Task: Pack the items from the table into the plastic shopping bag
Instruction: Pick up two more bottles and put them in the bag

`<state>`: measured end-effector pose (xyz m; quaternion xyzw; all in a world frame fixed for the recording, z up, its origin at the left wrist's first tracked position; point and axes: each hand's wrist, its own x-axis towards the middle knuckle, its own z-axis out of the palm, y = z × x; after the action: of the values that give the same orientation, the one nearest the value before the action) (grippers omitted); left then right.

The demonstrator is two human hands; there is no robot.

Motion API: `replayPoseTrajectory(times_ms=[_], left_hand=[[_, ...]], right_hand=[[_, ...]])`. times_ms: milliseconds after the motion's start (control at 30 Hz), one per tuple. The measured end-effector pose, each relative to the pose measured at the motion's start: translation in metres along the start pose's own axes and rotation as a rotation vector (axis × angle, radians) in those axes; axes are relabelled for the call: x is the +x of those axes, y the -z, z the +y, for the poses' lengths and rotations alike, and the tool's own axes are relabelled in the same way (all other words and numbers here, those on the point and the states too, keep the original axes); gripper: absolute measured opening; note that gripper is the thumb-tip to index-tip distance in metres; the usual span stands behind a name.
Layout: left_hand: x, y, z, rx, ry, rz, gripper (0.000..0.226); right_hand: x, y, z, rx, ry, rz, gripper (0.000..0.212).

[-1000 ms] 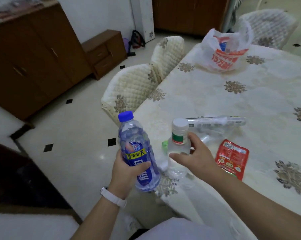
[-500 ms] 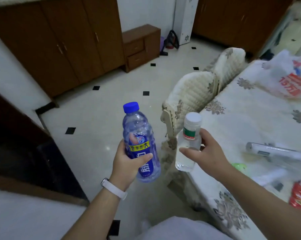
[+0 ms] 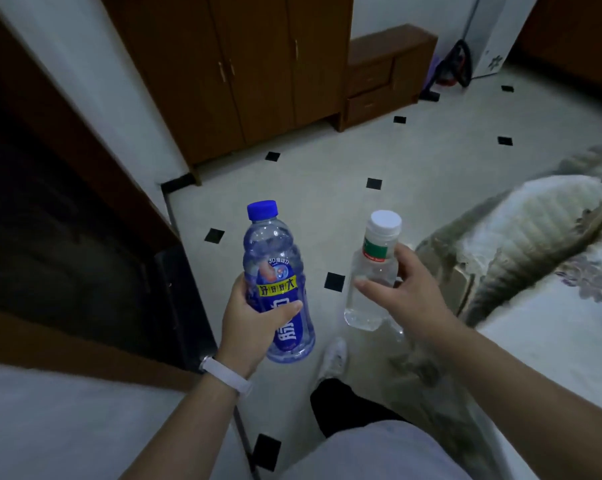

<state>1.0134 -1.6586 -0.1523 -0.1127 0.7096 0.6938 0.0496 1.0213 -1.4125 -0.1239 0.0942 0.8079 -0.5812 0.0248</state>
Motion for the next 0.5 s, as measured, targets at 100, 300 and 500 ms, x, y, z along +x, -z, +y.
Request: replayPoseTrajectory(times_ms=[100,300,500], left_hand=[[0.052,0.001,0.01,-0.007,0.006,0.031,0.06],[0.161,-0.01,0.05,0.077,0.014,0.027,0.061],[0.26,-0.033,0.093,0.098,-0.031,0.037,0.061]], right_hand=[[0.058,-0.016,-0.004,-0.006,-0.002,-0.029,0.056],[0.178,-0.022,-0.027,0.042,-0.037,-0.041,0.051],[0.276,-0.009,-0.059,0.039,-0.007,0.002,0.059]])
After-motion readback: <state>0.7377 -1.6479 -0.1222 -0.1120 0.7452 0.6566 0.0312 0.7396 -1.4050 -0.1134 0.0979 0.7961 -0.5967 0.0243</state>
